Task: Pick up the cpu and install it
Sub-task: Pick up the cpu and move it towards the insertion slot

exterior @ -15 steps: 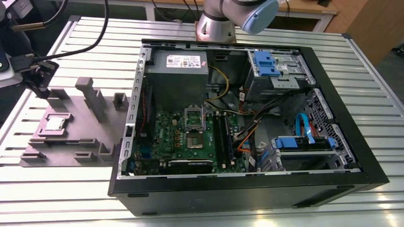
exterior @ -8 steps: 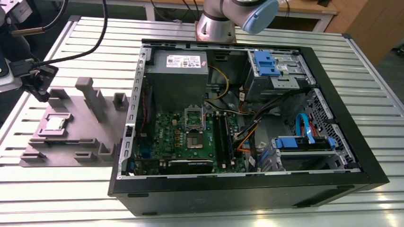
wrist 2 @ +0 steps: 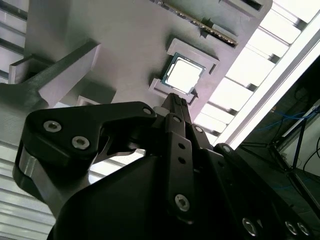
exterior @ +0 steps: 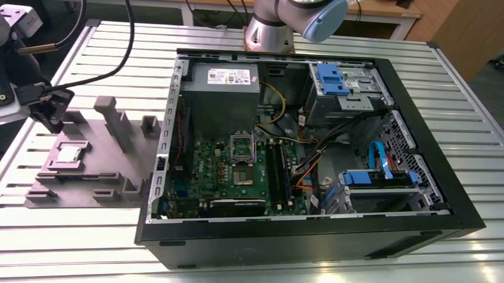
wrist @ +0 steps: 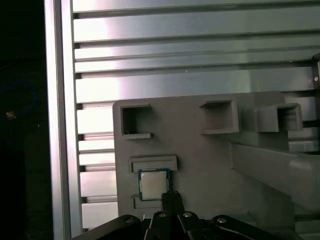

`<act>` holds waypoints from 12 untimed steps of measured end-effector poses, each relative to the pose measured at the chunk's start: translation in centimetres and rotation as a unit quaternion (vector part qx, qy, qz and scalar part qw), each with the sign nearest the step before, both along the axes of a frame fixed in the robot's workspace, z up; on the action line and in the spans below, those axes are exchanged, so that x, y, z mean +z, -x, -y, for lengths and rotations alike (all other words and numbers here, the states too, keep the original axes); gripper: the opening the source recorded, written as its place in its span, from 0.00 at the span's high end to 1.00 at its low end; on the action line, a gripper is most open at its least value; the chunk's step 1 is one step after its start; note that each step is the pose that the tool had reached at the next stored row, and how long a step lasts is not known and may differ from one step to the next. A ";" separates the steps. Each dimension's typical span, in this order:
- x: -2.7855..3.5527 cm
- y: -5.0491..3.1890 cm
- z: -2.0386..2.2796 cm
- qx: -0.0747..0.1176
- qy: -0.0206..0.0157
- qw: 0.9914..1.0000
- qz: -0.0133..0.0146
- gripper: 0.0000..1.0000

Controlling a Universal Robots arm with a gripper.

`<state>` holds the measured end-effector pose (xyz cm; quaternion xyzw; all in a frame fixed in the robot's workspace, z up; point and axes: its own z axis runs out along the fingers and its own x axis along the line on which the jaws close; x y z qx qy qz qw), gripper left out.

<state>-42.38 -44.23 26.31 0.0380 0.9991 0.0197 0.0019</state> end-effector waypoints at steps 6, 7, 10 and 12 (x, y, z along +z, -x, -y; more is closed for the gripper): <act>-0.85 0.40 0.14 0.000 0.000 1.000 0.000 0.90; -1.02 0.50 0.16 0.000 0.000 1.000 0.000 0.90; -1.56 0.65 0.24 0.000 0.000 1.000 0.000 0.90; -1.90 0.73 0.30 0.000 0.000 1.000 0.000 0.90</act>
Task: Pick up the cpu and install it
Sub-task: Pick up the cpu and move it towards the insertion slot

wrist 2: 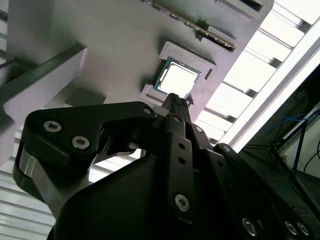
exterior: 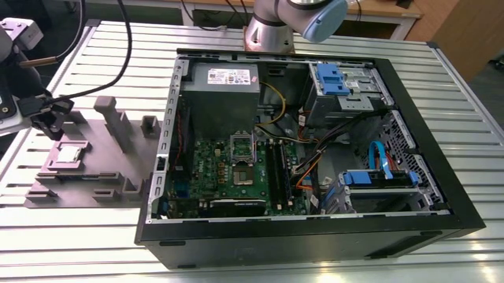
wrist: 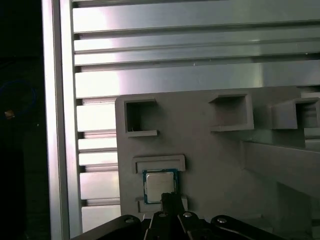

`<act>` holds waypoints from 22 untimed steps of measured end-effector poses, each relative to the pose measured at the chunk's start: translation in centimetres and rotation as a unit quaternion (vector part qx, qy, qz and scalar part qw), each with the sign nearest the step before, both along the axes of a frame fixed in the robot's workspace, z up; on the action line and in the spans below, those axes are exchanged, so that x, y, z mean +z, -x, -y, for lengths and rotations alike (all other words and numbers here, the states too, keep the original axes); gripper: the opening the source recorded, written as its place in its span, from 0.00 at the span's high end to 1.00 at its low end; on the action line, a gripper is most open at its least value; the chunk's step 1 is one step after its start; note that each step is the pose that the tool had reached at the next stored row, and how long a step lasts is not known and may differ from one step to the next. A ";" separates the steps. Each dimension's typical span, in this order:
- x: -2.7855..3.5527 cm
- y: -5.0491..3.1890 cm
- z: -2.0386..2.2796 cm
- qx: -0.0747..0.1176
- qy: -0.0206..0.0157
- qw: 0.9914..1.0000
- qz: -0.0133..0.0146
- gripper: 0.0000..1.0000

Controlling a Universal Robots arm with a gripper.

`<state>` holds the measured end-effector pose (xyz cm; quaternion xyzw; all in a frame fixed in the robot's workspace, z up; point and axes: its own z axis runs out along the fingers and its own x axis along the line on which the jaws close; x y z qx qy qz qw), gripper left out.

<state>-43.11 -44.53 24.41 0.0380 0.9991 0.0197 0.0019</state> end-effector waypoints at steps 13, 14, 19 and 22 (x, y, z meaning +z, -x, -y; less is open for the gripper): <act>-2.37 0.19 0.22 0.000 0.000 1.000 0.000 0.90; -2.52 0.22 0.22 0.000 0.000 1.000 0.000 0.90; -3.08 0.31 0.22 0.000 0.000 1.000 0.000 0.90; -3.10 0.32 0.22 0.000 0.000 1.000 0.000 0.90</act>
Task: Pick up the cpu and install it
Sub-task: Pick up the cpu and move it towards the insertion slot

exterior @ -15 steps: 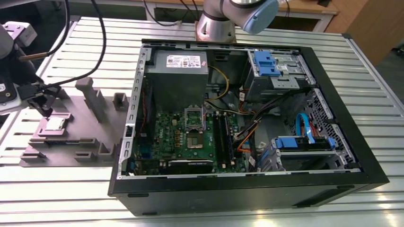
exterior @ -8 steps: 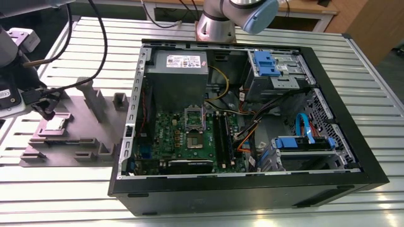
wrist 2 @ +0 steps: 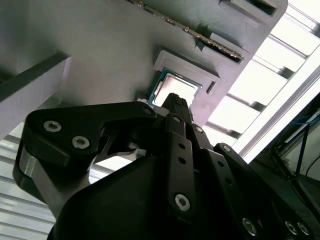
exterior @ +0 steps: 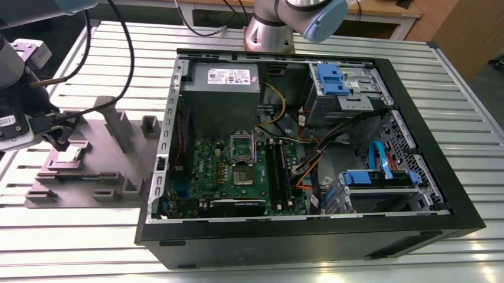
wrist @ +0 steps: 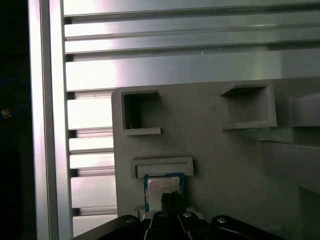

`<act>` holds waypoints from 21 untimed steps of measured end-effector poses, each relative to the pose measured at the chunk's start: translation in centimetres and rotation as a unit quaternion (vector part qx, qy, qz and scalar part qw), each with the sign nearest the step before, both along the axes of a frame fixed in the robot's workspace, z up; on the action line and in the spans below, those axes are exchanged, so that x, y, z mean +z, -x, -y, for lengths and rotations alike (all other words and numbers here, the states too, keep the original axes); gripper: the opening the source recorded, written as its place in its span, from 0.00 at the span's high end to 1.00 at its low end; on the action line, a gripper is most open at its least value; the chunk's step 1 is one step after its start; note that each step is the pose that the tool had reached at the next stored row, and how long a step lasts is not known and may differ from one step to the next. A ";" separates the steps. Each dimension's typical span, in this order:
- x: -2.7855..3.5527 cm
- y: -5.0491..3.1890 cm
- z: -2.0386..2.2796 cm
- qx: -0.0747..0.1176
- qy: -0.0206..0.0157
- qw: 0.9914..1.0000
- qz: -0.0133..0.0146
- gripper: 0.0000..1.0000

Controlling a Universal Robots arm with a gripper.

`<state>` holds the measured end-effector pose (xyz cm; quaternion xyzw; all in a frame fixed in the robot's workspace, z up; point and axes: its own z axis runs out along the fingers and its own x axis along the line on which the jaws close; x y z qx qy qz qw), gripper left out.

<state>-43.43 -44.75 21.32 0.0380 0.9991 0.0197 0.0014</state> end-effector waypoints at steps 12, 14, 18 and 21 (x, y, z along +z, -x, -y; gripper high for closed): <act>-0.80 0.04 0.00 0.002 0.000 1.000 0.000 0.90; -0.94 0.06 0.00 0.002 0.000 1.000 0.000 0.90; -0.94 0.06 0.00 0.002 0.000 1.000 0.000 0.90; -1.08 0.05 0.00 0.002 0.000 1.000 0.000 0.90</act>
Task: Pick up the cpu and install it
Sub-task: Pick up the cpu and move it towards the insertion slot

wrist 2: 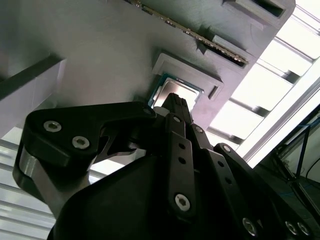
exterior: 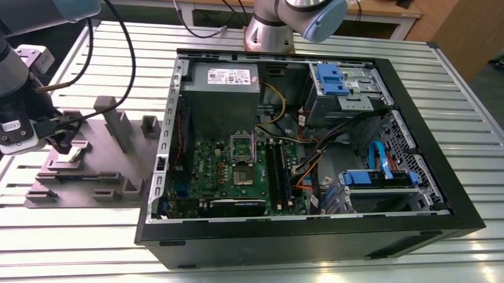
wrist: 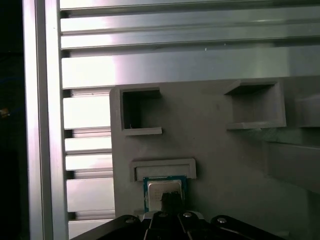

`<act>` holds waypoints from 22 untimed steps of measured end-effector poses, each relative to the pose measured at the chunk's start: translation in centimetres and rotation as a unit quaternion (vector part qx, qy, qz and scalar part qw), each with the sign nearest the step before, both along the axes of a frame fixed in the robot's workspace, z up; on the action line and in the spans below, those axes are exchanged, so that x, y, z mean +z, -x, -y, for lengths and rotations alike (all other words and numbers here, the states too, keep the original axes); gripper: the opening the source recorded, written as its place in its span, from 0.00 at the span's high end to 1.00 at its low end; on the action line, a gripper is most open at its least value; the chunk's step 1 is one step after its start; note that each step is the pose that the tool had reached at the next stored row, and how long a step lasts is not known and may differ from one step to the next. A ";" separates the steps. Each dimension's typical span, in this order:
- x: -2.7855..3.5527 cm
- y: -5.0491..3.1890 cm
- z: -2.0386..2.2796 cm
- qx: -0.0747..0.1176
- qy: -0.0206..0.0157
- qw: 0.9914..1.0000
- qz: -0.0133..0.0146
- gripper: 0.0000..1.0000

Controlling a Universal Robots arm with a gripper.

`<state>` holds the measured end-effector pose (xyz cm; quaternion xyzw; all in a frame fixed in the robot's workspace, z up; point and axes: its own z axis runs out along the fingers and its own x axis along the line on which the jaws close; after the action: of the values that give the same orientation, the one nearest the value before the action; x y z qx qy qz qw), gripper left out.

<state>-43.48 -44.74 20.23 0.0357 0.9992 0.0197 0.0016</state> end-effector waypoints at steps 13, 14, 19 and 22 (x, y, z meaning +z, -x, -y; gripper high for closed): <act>-0.12 0.14 0.00 0.000 0.000 1.000 0.000 0.90; -0.12 0.14 0.00 0.000 0.000 1.000 0.000 0.90; -0.12 0.14 0.00 0.000 0.000 1.000 0.000 0.89; -0.12 0.14 0.00 0.000 0.000 1.000 0.000 0.77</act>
<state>-43.62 -44.75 20.11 0.0354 0.9992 0.0192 0.0014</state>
